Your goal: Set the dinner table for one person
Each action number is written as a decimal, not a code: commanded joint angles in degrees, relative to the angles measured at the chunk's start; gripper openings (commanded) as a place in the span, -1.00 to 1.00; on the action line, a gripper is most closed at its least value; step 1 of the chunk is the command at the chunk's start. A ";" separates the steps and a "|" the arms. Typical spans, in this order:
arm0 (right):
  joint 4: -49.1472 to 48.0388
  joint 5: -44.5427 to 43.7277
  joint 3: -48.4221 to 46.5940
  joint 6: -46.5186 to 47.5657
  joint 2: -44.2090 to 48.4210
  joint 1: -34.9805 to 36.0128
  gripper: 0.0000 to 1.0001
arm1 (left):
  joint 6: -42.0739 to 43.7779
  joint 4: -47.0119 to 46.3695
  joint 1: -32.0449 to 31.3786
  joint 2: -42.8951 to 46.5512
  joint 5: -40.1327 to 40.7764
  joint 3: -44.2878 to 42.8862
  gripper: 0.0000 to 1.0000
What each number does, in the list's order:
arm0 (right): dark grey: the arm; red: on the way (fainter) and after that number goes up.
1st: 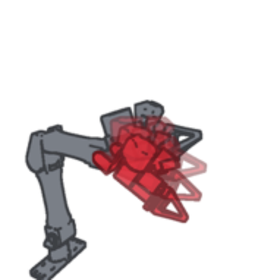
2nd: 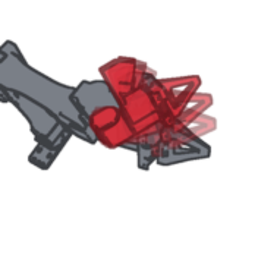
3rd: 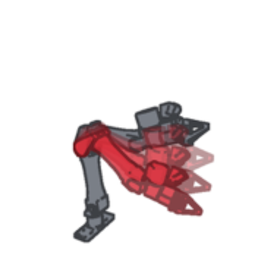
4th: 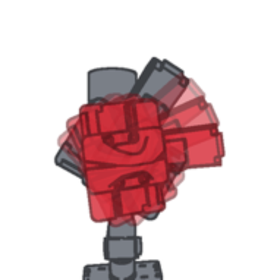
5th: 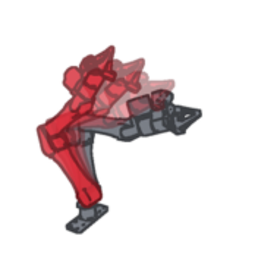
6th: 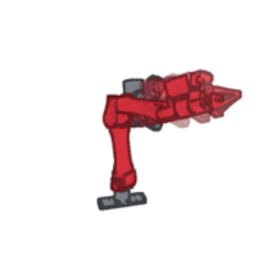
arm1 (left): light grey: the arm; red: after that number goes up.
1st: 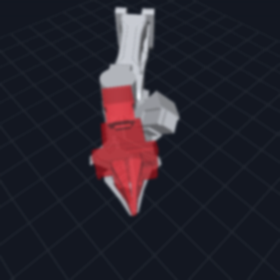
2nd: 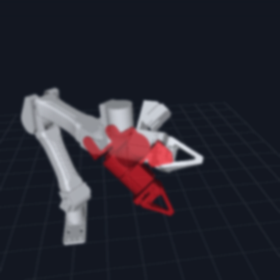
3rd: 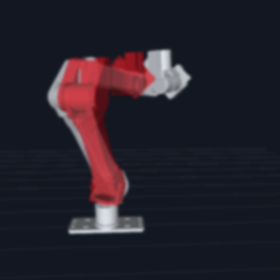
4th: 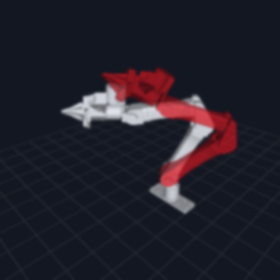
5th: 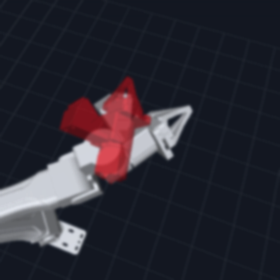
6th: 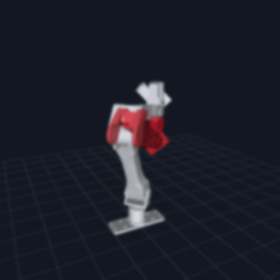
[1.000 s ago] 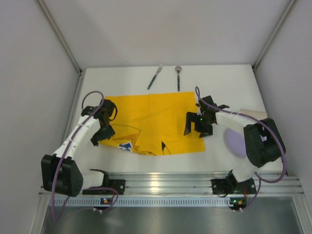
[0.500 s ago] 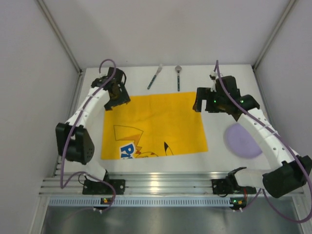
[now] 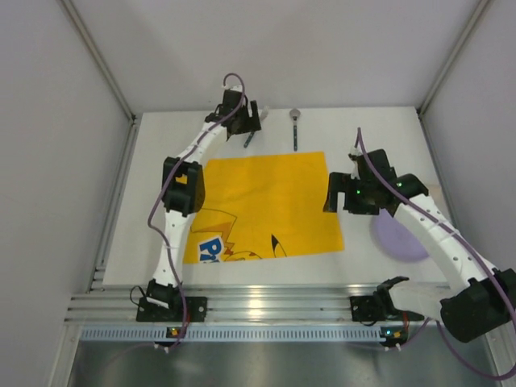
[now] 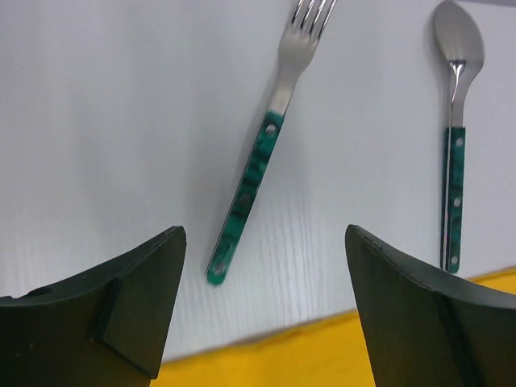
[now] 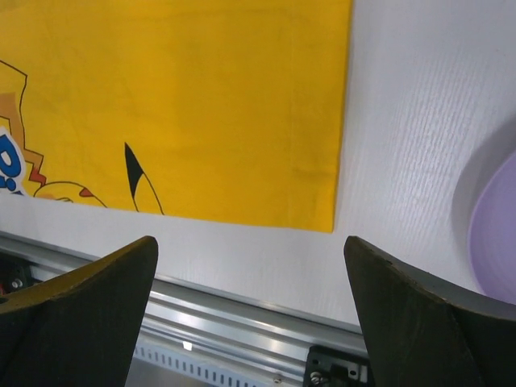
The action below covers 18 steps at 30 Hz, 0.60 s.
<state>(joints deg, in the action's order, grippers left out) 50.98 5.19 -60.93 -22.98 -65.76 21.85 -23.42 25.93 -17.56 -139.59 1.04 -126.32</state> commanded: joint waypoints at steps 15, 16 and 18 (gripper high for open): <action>3.42 -0.44 -11.93 -1.28 -14.66 -0.40 1.00 | 7.94 -1.15 -0.54 -16.86 -1.48 -15.19 -0.20; 3.60 -0.53 -12.46 -0.93 -15.19 -0.40 0.99 | 8.99 -0.02 -0.89 -16.25 0.96 -14.40 -0.32; 3.95 -0.53 -13.60 0.39 -16.15 -0.31 1.00 | 11.46 1.04 -0.98 -15.80 4.14 -11.94 -0.67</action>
<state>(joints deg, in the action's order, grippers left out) 53.63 4.60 -70.74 -24.80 -81.14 21.85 -16.73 21.89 -18.09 -154.91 -0.19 -140.03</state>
